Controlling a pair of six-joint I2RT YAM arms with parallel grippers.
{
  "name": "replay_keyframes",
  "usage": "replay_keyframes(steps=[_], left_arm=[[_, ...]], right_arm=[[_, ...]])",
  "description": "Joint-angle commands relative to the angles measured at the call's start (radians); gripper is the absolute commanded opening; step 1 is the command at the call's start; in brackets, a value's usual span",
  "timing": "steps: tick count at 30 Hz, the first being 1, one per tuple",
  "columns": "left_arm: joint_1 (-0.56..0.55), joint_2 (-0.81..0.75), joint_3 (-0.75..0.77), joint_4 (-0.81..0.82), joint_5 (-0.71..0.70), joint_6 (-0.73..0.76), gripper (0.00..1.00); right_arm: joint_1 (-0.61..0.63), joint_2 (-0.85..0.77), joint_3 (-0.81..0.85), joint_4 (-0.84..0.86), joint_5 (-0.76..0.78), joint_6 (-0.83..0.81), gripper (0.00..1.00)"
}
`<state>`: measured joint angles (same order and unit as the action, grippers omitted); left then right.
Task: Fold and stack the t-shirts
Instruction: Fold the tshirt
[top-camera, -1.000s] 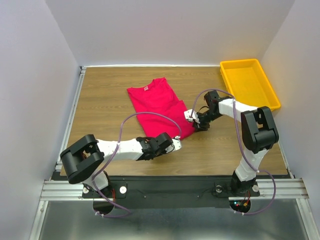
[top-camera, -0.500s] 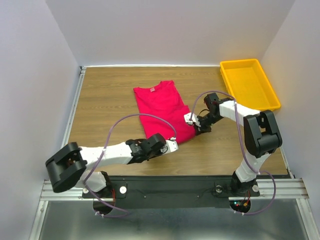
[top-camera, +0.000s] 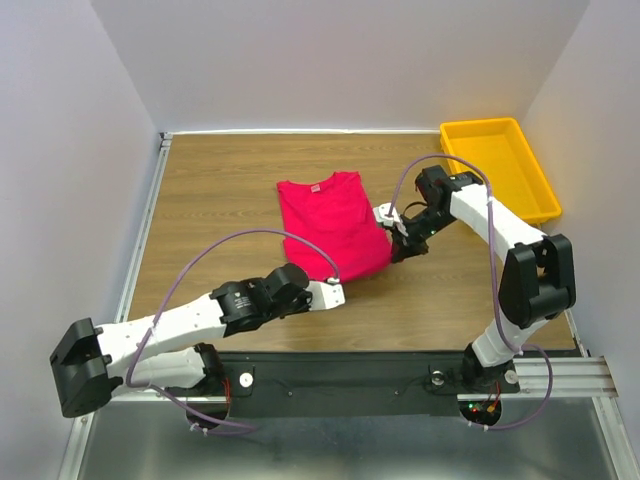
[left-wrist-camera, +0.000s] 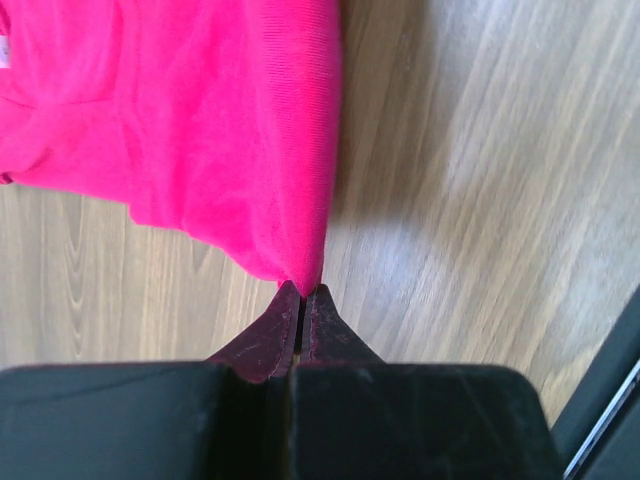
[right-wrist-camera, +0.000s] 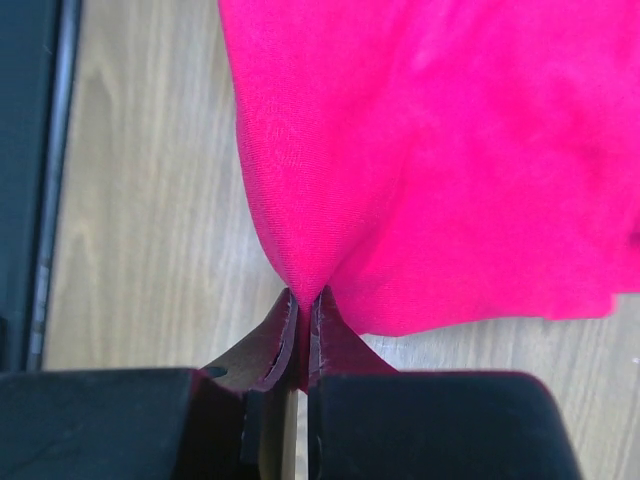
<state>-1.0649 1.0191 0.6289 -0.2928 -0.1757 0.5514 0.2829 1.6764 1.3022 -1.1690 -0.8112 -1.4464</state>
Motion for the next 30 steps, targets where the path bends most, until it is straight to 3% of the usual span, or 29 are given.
replay_keyframes(steps=[1,8,12,19,30], left_arm=[[0.003,-0.066,0.061,-0.060,0.025,0.073,0.00],[0.035,-0.160,0.104,-0.052,0.018,0.168,0.00],[0.149,-0.156,0.121,-0.026,0.062,0.246,0.00],[0.298,-0.071,0.150,0.095,0.127,0.340,0.00],[0.439,0.078,0.187,0.251,0.170,0.415,0.00]], right_arm=[[-0.001,-0.049,0.083,-0.124,-0.085,0.049,0.01],[-0.002,-0.052,0.180,-0.146,-0.126,0.135,0.01],[-0.001,-0.017,0.236,-0.155,-0.141,0.175,0.01],[-0.004,0.100,0.396,-0.152,-0.146,0.228,0.01],[-0.042,0.281,0.606,-0.146,-0.174,0.316,0.01]])
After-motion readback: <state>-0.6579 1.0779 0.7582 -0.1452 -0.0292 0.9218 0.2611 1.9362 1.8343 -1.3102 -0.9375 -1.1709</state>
